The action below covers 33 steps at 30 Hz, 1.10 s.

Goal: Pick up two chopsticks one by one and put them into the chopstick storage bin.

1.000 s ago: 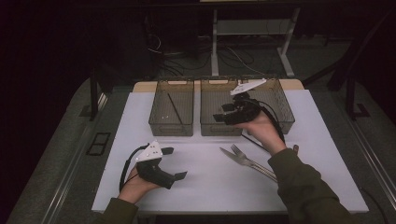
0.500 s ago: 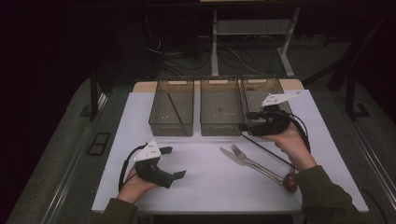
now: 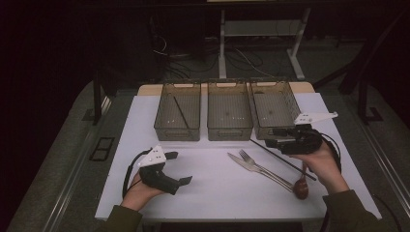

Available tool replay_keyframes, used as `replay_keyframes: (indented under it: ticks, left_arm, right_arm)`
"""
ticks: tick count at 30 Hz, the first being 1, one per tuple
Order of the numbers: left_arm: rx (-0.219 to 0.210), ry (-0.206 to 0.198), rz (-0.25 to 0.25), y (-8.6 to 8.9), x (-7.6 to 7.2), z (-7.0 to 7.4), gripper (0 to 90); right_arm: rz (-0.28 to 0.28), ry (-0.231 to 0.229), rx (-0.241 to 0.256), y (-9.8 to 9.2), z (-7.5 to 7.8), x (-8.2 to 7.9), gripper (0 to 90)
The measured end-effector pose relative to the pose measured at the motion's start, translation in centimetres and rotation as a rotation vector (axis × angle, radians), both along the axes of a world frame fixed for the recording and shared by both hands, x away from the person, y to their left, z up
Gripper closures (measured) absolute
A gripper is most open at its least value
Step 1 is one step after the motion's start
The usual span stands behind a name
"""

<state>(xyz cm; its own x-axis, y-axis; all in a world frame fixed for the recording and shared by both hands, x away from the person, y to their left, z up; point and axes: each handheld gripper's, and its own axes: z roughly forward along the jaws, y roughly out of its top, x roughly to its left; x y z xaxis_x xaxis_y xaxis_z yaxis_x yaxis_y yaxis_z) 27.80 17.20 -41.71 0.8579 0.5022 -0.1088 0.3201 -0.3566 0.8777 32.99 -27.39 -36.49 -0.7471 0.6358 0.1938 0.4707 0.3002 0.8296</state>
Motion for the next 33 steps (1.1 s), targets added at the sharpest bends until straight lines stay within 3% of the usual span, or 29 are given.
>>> replay_keyframes:
  ticks: [5, 12, 33]
  left_arm:
    - [0.004, -0.002, -0.001, 0.1, -0.1, 0.0, 0.0]
    - [0.006, -0.002, 0.003, 0.2, -0.1, 0.0, 0.0]
    - [0.009, 0.005, 0.003, 0.3, -0.2, -0.2, 0.0]
  right_arm:
    - [0.0, 0.002, 0.014, -1.4, -0.4, -0.6, 43.3]
    - [0.003, 0.013, -0.002, -2.6, -1.4, -1.4, 49.1]
    - [-0.05, 0.086, -0.182, -6.2, -5.5, -3.1, 63.8]
